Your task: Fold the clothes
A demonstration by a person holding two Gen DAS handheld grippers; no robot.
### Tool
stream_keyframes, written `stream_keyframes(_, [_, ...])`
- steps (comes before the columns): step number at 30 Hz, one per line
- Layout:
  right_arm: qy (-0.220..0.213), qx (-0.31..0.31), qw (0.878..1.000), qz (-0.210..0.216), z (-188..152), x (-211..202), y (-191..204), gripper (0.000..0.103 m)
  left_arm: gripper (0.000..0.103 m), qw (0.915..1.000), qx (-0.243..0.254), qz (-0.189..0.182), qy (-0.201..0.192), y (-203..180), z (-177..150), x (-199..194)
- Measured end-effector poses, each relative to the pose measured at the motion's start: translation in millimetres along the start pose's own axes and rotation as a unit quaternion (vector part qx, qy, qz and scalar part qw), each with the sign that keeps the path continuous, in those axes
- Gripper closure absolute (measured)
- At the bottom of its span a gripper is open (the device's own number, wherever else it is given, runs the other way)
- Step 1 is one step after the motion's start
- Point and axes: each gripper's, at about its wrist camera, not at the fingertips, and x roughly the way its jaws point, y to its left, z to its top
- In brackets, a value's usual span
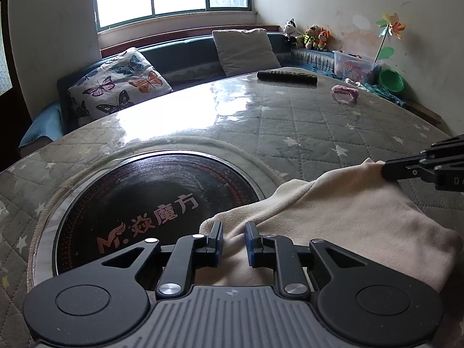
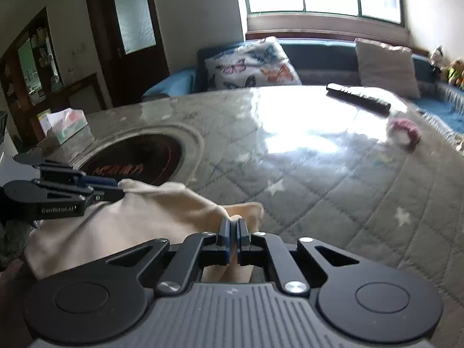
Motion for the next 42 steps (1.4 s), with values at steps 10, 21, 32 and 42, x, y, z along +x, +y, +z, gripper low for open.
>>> stream_keyframes(10, [0.001,-0.003,1.000,-0.008,0,-5,-3,0.097,0.078,0.9999,0.001,0.005,-0.011,-1,-1,-4])
stream_keyframes(21, [0.007,-0.071,0.996,0.052,-23,-39,48,0.096,0.077,0.9984,0.016,-0.004,-0.054,-18,-16,-57])
stream_keyframes(32, [0.006,-0.045,0.998,0.038,-49,-45,36,0.096,0.077,0.9990,-0.009,0.012,-0.043,-16,-61,-90])
stream_keyframes(42, [-0.002,-0.037,0.999,0.032,-55,-48,29,0.096,0.075,0.9978,-0.050,0.021,-0.040,-3,-87,-103])
